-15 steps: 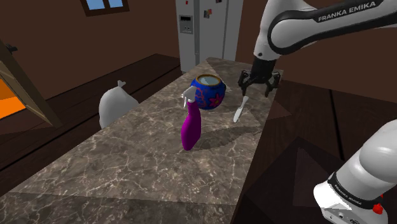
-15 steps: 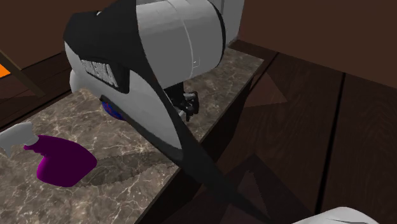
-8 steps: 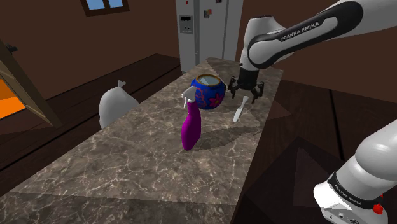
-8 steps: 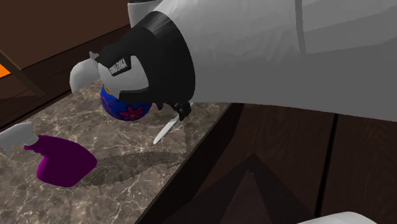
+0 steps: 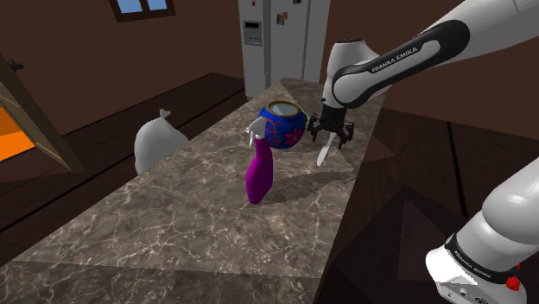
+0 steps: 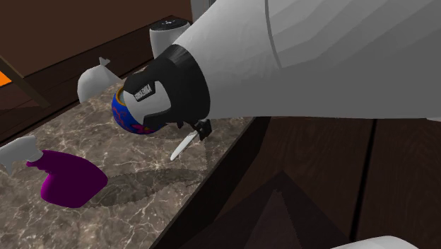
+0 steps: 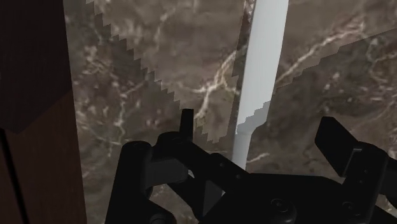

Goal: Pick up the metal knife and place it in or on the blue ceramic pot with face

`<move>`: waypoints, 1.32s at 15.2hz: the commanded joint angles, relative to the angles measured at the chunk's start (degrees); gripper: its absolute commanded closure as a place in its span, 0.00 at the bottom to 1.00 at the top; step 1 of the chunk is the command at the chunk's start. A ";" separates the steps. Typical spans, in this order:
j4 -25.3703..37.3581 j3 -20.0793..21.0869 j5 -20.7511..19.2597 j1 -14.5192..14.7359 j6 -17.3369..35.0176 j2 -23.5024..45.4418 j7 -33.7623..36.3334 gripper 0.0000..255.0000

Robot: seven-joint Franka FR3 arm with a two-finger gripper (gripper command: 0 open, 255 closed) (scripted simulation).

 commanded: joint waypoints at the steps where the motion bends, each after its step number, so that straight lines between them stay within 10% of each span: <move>1: -0.16 0.05 -0.11 0.00 0.51 0.32 0.12 0.00; 7: -0.16 0.05 -0.11 0.00 0.50 0.32 0.12 0.00; 8: -0.16 0.05 -0.11 0.00 0.50 0.32 0.12 1.00; 20: 0.93 -0.10 0.32 0.04 -1.93 -1.08 -0.22 1.00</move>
